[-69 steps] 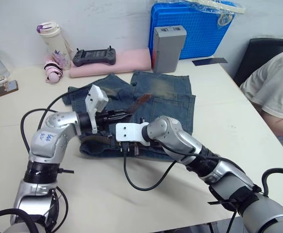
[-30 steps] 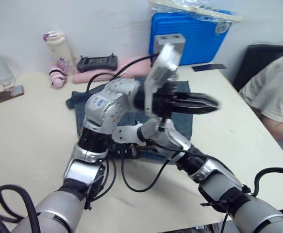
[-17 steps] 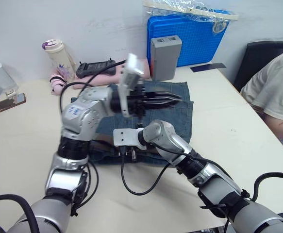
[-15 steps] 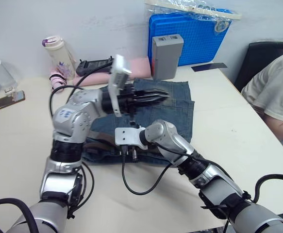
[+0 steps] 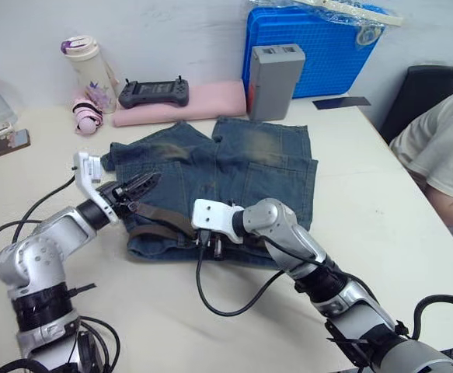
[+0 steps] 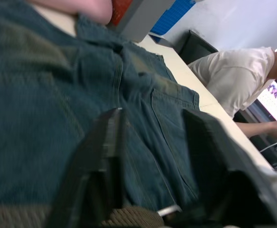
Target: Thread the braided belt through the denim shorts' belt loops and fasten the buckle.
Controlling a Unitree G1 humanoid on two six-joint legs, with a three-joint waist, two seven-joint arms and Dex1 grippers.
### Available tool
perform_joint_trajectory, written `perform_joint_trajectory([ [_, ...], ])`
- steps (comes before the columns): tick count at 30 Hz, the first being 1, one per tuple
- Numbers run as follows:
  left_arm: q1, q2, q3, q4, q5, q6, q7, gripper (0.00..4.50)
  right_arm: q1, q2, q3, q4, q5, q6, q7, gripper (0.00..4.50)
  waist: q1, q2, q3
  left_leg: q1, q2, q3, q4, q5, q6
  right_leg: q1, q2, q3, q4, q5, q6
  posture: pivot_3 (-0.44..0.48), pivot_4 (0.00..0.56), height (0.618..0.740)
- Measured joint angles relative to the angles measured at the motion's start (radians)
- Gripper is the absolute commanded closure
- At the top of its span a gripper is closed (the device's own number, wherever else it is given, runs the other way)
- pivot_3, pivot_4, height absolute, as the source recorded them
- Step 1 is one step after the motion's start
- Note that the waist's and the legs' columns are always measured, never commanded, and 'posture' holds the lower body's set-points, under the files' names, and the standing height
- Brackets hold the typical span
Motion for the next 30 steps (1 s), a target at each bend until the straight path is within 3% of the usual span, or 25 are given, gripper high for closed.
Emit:
perform_joint_trajectory([
  [4, 0.04, -0.016, 0.083, -0.027, -0.151, 0.104, 0.107, 1.42, 0.026, -0.014, -0.043, -0.086, 0.043, 0.078, -0.015, 0.84, 0.012, 0.001, 0.002, -0.006, -0.001, -0.006, 0.0, 0.001, 0.002, -0.003, 0.0, -0.001, -0.001, 0.0, 0.0, 0.0, 0.15, 0.728],
  [10, 0.07, -0.019, 0.155, 0.011, -0.269, 0.203, 0.299, 1.42, 0.051, -0.062, -0.075, -0.211, 0.122, 0.206, -0.018, 0.84, 0.015, -0.002, 0.022, -0.015, -0.001, -0.01, 0.007, 0.001, 0.004, -0.006, 0.0, -0.005, 0.0, 0.0, 0.0, 0.0, 0.15, 0.728],
  [14, 0.102, -0.018, 0.16, 0.021, -0.369, 0.266, 0.41, 1.42, 0.075, -0.094, -0.107, -0.287, 0.175, 0.252, -0.04, 0.84, 0.015, -0.004, 0.026, -0.03, -0.003, -0.011, 0.014, 0.001, 0.007, -0.018, 0.0, -0.005, 0.0, 0.002, 0.004, 0.0, 0.15, 0.728],
  [18, 0.129, 0.02, 0.154, 0.058, -0.56, 0.264, 0.53, 1.42, 0.076, -0.111, -0.129, -0.346, 0.231, 0.265, -0.069, 0.84, 0.013, -0.009, 0.031, -0.03, -0.002, -0.011, 0.017, 0.002, 0.006, -0.018, 0.0, -0.005, 0.0, 0.002, 0.004, 0.0, 0.15, 0.728],
  [22, 0.207, 0.146, 0.079, 0.084, -0.847, 0.174, 0.655, 1.42, 0.076, -0.139, -0.158, -0.363, 0.272, 0.265, -0.103, 0.84, 0.015, -0.009, 0.036, -0.031, -0.002, -0.012, 0.021, 0.002, 0.006, -0.017, -0.001, -0.004, 0.001, 0.002, 0.004, 0.0, 0.15, 0.728],
  [25, 0.254, 0.203, -0.011, 0.086, -0.995, 0.095, 0.737, 1.42, 0.077, -0.16, -0.161, -0.395, 0.295, 0.253, -0.121, 0.84, 0.016, -0.008, 0.037, -0.03, -0.002, -0.012, 0.023, 0.002, 0.006, -0.017, -0.001, -0.003, 0.001, 0.002, 0.004, 0.0, 0.15, 0.728],
  [30, 0.22, 0.128, -0.087, 0.119, -1.041, -0.013, 0.857, 1.42, 0.127, -0.23, -0.159, -0.449, 0.316, 0.225, -0.146, 0.84, 0.036, -0.008, 0.038, -0.031, -0.003, -0.012, 0.024, 0.002, 0.006, -0.016, -0.001, -0.004, 0.001, 0.002, 0.004, 0.0, 0.15, 0.728],
])
